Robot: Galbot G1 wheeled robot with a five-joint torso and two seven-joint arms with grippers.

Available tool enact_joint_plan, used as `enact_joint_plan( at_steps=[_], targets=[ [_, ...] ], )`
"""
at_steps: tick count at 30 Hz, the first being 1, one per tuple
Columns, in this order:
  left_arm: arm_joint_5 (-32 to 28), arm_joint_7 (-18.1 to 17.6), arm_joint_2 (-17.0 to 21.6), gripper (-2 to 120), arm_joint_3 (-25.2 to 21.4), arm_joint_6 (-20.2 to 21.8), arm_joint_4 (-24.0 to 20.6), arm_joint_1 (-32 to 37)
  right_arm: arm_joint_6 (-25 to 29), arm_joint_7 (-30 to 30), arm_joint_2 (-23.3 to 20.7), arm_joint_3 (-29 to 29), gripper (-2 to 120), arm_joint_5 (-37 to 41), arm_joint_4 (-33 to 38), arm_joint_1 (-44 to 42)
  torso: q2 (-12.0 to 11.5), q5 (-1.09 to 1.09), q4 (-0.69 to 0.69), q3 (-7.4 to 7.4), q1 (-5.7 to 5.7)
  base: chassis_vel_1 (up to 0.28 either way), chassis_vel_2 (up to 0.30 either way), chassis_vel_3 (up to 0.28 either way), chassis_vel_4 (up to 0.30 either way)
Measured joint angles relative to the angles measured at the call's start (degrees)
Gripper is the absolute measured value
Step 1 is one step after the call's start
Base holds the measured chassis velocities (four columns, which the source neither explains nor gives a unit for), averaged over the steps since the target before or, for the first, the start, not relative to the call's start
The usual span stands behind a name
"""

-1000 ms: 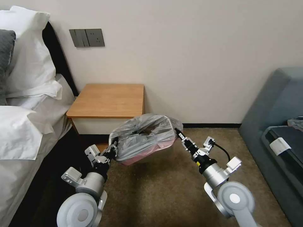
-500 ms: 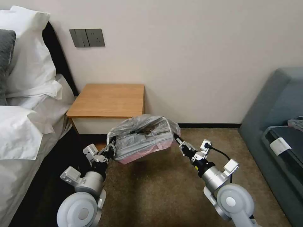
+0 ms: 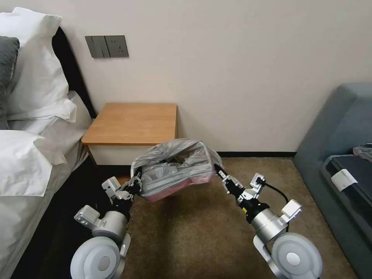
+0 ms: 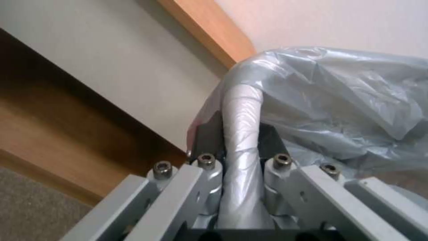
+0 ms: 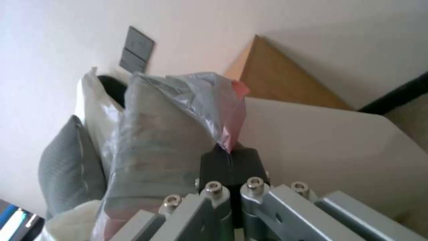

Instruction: Pick up the garbage bag from the table and place it over the trash can.

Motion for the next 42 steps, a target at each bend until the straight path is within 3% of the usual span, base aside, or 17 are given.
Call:
enact_joint_plan(
  at_steps=[17, 31, 42],
  targets=[
    [-0.92, 0.86, 0.26, 5, -0.21, 0.37, -1.61, 1.07, 3.16, -2.37, -0.84, -1.92, 0, -7.21, -10.29, 6.13, 0.0, 0.01, 0.0, 0.0, 0.0, 0.0, 0.0, 0.0, 0.0],
    [-0.91, 2.6, 0.4, 5, -0.33, 0.22, -2.11, 1.73, 3.1, -2.26, -1.0, -0.99, -2, -6.97, -12.3, 6.87, 0.0, 0.0, 0.0, 0.0, 0.0, 0.0, 0.0, 0.0, 0.0],
    [-2.29, 1.79, 0.38, 5, -0.96, -1.11, -1.53, 0.65, 2.44, -7.76, -1.97, 4.58, 34, -7.61, -10.7, 1.87, 0.0, 0.01, 0.0, 0.0, 0.0, 0.0, 0.0, 0.0, 0.0]
  ],
)
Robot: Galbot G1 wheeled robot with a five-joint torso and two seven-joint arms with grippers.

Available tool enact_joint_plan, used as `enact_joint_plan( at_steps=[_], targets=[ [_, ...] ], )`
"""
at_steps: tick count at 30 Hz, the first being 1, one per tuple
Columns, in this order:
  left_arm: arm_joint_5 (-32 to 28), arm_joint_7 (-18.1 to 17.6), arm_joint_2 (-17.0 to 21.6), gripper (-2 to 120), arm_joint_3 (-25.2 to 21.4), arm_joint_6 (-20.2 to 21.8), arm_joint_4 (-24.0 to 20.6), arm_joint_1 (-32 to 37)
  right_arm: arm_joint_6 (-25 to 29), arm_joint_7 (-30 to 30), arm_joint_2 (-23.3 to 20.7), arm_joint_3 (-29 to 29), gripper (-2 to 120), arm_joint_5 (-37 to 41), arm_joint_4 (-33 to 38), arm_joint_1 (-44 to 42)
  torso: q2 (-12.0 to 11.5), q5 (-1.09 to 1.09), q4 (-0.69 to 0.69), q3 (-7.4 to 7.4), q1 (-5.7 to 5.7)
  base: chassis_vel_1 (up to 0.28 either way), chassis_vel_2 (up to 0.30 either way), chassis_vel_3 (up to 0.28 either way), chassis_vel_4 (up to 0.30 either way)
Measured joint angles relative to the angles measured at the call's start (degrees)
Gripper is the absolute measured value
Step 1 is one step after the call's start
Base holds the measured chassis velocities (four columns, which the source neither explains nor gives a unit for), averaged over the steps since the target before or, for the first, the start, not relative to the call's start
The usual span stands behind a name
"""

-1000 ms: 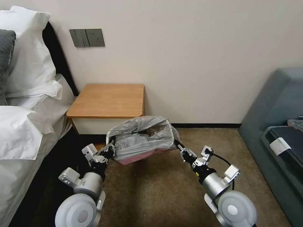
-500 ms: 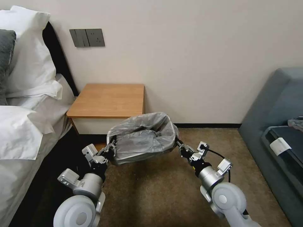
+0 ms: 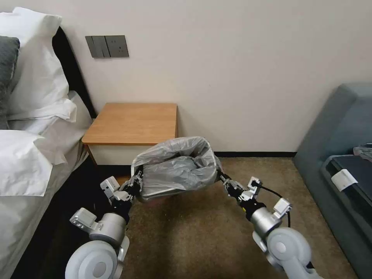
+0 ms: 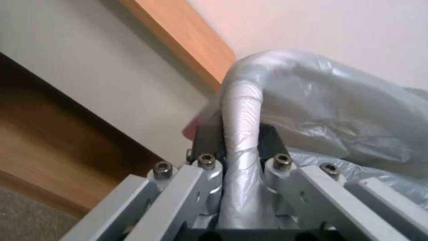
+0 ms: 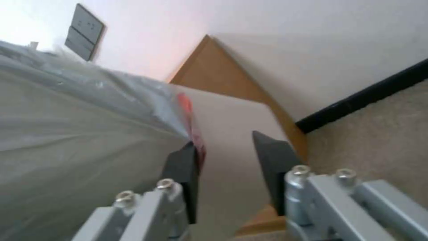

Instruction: Pick up the garbage bag from the table and place it over the trash can.

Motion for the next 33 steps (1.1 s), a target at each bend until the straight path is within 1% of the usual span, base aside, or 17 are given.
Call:
enact_joint_plan(
  at_steps=[2, 3, 5, 6, 9, 10, 11, 12, 14, 15, 17, 21, 24, 27, 30, 31, 33],
  targets=[
    [-0.31, -0.49, 0.11, 5, -0.21, -0.04, 0.39, -0.42, 0.72, -1.44, -0.13, 1.96, 46, 0.38, 0.09, -1.53, 0.0, 0.0, -0.01, 0.0, 0.0, 0.0, 0.0, 0.0, 0.0],
    [-0.31, -0.49, 0.11, 5, -0.21, -0.04, 0.39, -0.42, 0.72, -1.44, -0.13, 1.96, 46, 0.38, 0.09, -1.53, 0.0, 0.0, -0.01, 0.0, 0.0, 0.0, 0.0, 0.0, 0.0],
    [-0.51, -0.7, 0.05, 5, -0.32, -0.04, 0.87, -0.59, 1.62, -1.71, -0.38, 3.34, 56, 1.17, 0.9, -2.63, 0.0, 0.01, -0.01, 0.0, 0.0, 0.0, 0.0, 0.0, 0.0],
    [-0.51, -0.7, 0.05, 5, -0.32, -0.04, 0.87, -0.59, 1.62, -1.71, -0.38, 3.34, 56, 1.17, 0.9, -2.63, 0.0, 0.01, -0.01, 0.0, 0.0, 0.0, 0.0, 0.0, 0.0],
    [-0.97, -0.78, -0.29, 5, -0.31, -0.01, 1.57, -0.97, 1.71, -1.69, -1.12, 4.61, 73, 3.46, 2.14, -3.03, 0.0, -0.01, 0.0, 0.0, 0.0, 0.0, 0.0, 0.0, 0.0],
    [-0.97, -0.78, -0.29, 5, -0.31, -0.01, 1.57, -0.97, 1.71, -1.69, -1.12, 4.61, 73, 3.46, 2.14, -3.03, 0.0, -0.01, 0.0, 0.0, 0.0, 0.0, 0.0, 0.0, 0.0],
    [-1.25, -0.94, -0.35, 4, -0.26, 0.08, 1.58, -1.07, 1.71, -1.65, -1.28, 4.82, 76, 3.73, 2.0, -2.92, 0.0, -0.01, 0.0, 0.0, 0.0, 0.0, 0.0, 0.0, 0.0],
    [-1.46, -1.12, -0.4, 4, -0.21, 0.16, 1.58, -1.16, 1.71, -1.62, -1.39, 5.02, 80, 4.08, 1.69, -2.79, 0.0, 0.0, 0.0, 0.0, 0.0, 0.0, 0.0, 0.0, 0.0],
    [-1.46, -1.26, -0.41, 4, -0.2, 0.31, 1.58, -1.16, 1.71, -1.4, -1.42, 5.23, 92, 5.19, 1.46, -2.73, 0.0, 0.0, 0.0, 0.0, 0.0, 0.0, 0.0, 0.0, 0.0],
    [-1.46, -1.26, -0.41, 4, -0.2, 0.31, 1.58, -1.16, 1.71, -1.4, -1.42, 5.23, 92, 5.19, 1.46, -2.73, 0.0, 0.0, 0.0, 0.0, 0.0, 0.0, 0.0, 0.0, 0.0],
    [0.2, -1.15, -0.31, 4, -0.23, 0.32, 1.75, -1.01, 1.73, -0.68, -1.43, 5.42, 98, 5.97, 2.15, -2.61, 0.0, 0.01, -0.01, 0.0, 0.0, 0.0, 0.0, 0.0, 0.0],
    [1.15, -0.65, -0.11, 4, -0.33, 0.23, 2.12, -0.77, 1.81, 0.39, -2.16, 5.75, 100, 8.21, 4.8, -1.78, 0.0, -0.01, 0.0, 0.0, 0.0, 0.0, 0.0, 0.0, 0.0],
    [0.05, -1.41, -0.46, 4, -0.34, 0.35, 1.98, -0.91, 1.74, 1.02, -3.14, 5.97, 100, 11.05, 6.62, -1.2, 0.0, -0.01, 0.01, 0.0, 0.0, 0.0, 0.0, 0.0, 0.0],
    [0.9, -1.59, -0.76, 4, -0.19, 0.47, 2.03, -0.96, 1.61, 2.01, -3.87, 5.96, 100, 12.83, 8.58, -1.07, 0.0, 0.0, 0.0, 0.0, 0.0, 0.0, 0.0, 0.0, 0.0],
    [5.86, 0.01, -0.39, 4, 0.47, 0.23, 2.98, -0.61, 1.12, 3.87, -6.2, 5.2, 100, 12.14, 13.39, -0.22, 0.0, -0.01, -0.01, 0.0, 0.0, 0.0, 0.0, 0.0, 0.0],
    [5.86, 0.01, -0.39, 4, 0.47, 0.23, 2.98, -0.61, 1.12, 3.87, -6.2, 5.2, 100, 12.14, 13.39, -0.22, 0.0, -0.01, -0.01, 0.0, 0.0, 0.0, 0.0, 0.0, 0.0],
    [9.72, 1.42, 0.11, 4, 0.97, -0.23, 3.53, -0.49, 0.3, 4.83, -9.33, 4.29, 100, 10.31, 16.16, 1.54, 0.0, 0.0, 0.0, 0.0, 0.0, 0.0, 0.0, 0.0, 0.0]
  ],
)
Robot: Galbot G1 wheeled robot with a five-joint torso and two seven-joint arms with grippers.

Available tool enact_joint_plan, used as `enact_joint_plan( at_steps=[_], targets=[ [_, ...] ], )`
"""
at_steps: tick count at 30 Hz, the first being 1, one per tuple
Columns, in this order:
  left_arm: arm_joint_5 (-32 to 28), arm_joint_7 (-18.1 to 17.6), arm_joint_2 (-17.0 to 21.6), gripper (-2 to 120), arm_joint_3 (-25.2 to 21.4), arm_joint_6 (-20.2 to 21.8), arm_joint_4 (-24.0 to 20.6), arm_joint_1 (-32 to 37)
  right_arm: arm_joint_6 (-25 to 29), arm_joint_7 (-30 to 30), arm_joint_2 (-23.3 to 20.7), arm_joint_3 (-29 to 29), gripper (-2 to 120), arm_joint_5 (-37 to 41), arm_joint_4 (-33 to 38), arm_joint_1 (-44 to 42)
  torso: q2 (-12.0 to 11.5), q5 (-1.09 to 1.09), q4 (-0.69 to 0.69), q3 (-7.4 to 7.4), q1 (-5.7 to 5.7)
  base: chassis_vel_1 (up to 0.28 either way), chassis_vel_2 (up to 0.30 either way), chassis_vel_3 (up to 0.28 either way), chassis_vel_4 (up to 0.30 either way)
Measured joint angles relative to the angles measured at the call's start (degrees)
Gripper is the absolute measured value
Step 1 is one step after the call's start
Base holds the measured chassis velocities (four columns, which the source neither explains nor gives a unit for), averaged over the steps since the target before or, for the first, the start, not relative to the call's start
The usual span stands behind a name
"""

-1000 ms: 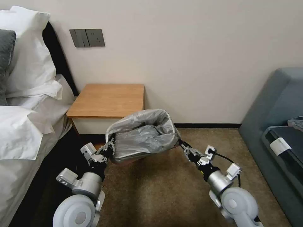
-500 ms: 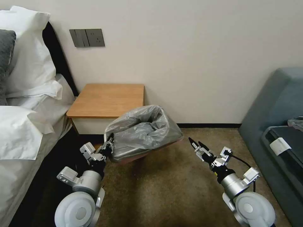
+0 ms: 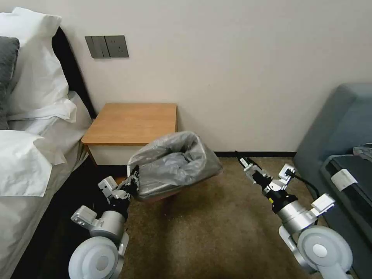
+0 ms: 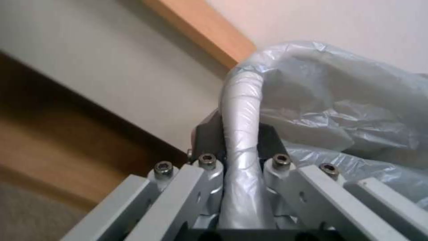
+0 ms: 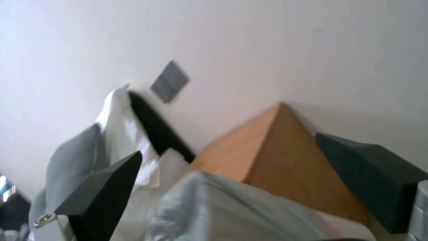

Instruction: Pick up the garbage bag from the table and place it over the trash can.

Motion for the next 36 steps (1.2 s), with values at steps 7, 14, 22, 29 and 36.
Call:
enact_joint_plan(
  at_steps=[7, 14, 22, 29, 36],
  targets=[
    [8.24, 2.83, 0.99, 4, 1.27, -0.51, 0.19, 0.42, -4.45, 2.45, -12.29, -6.22, 100, -6.29, 4.47, 8.41, 0.0, -0.01, 0.0, 0.0, 0.0, 0.0, 0.0, 0.0, 0.0],
    [17.0, 5.96, 1.53, 4, 2.05, -1.28, 0.37, 0.9, -6.84, -2.18, -20.81, -19.52, 77, -16.78, 4.06, 19.42, 0.0, 0.0, 0.0, 0.0, 0.0, 0.0, 0.0, 0.0, 0.0],
    [22.86, 8.85, 2.79, 4, 1.94, -2.04, 0.14, 1.25, -11.17, -6.45, -23.34, -38.63, 47, -25.15, -0.63, 34.69, 0.0, -0.01, 0.01, 0.01, 0.0, 0.0, 0.0, 0.0, 0.0],
    [27.94, 12.21, 2.65, 4, 1.47, -5.03, 0.37, 2.13, -19.73, 1.24, -18.99, -48.65, 18, -26.63, -4.18, 44.54, 0.0, -0.01, 0.0, 0.01, 0.0, 0.0, 0.0, 0.0, 0.0],
    [32.25, 14.79, 2.12, 4, 1.41, -8.0, 0.59, 3.22, -24.47, 6.38, -16.28, -52.34, 0, -25.14, -6.11, 47.1, 0.0, -0.02, -0.01, 0.01, 0.0, 0.0, 0.0, 0.0, 0.0]
  ],
)
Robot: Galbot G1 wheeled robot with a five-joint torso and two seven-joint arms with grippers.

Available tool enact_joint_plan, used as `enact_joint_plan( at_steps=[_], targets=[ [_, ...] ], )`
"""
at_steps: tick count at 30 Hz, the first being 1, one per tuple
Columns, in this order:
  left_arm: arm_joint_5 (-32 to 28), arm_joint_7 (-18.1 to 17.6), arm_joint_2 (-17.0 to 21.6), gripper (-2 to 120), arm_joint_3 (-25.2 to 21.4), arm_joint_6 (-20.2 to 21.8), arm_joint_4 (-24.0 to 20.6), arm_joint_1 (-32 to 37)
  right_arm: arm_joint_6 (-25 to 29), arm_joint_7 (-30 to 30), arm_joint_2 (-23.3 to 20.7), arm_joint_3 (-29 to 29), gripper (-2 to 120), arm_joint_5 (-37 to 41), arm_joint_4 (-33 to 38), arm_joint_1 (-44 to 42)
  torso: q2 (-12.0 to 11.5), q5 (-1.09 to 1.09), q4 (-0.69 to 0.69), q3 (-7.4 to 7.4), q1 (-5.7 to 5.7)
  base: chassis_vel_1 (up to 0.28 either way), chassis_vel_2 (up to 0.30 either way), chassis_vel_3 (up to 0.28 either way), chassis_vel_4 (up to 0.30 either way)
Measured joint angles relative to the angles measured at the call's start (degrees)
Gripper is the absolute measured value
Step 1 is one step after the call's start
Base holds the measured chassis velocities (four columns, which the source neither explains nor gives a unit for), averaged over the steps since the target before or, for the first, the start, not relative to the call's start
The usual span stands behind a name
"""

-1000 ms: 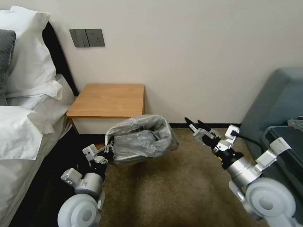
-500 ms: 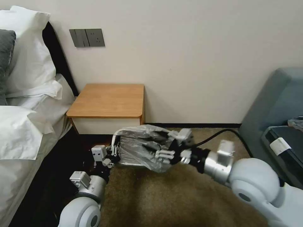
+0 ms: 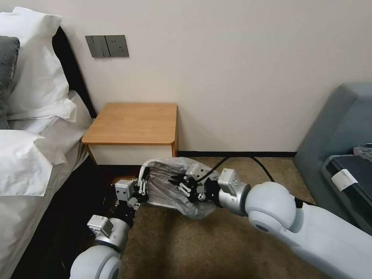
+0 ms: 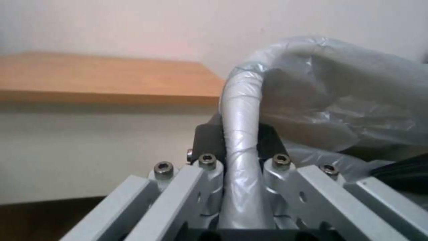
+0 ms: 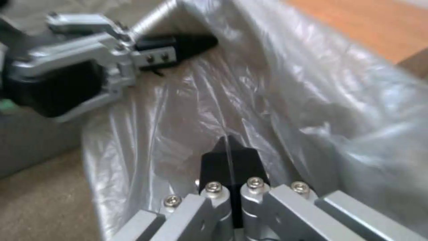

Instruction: Pick up the garbage bag from the table and place it over the trash can.

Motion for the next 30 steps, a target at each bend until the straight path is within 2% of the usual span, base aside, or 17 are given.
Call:
enact_joint_plan(
  at_steps=[8, 10, 19, 30],
  targets=[
    [0.79, 0.62, -0.16, 4, -0.12, -0.5, -1.28, 0.43, -0.98, 3.48, 2.61, -3.69, 0, -2.58, -2.56, 0.25, 0.0, 0.0, 0.01, 0.0, 0.0, 0.0, 0.0, 0.0, 0.0],
    [1.65, 1.12, -0.24, 4, -0.29, -1.13, -1.76, 0.98, -0.98, 6.49, 4.02, -5.7, 0, -4.33, -3.92, -0.51, 0.0, 0.01, 0.0, 0.0, 0.0, 0.0, 0.0, 0.0, 0.0],
    [5.02, 3.08, -0.28, 4, -0.6, -2.97, -2.81, 2.04, -0.92, 7.72, 5.12, -8.17, 0, -9.05, -6.92, 0.13, 0.0, 0.01, 0.01, -0.01, 0.0, 0.0, 0.0, 0.0, 0.0],
    [8.64, 5.37, -0.16, 4, -0.91, -5.43, -2.54, 1.88, -0.83, 11.59, 5.6, -12.36, 0, -9.92, -10.45, 2.55, 0.0, 0.01, 0.01, -0.01, 0.0, 0.0, 0.0, 0.0, 0.0]
  ],
)
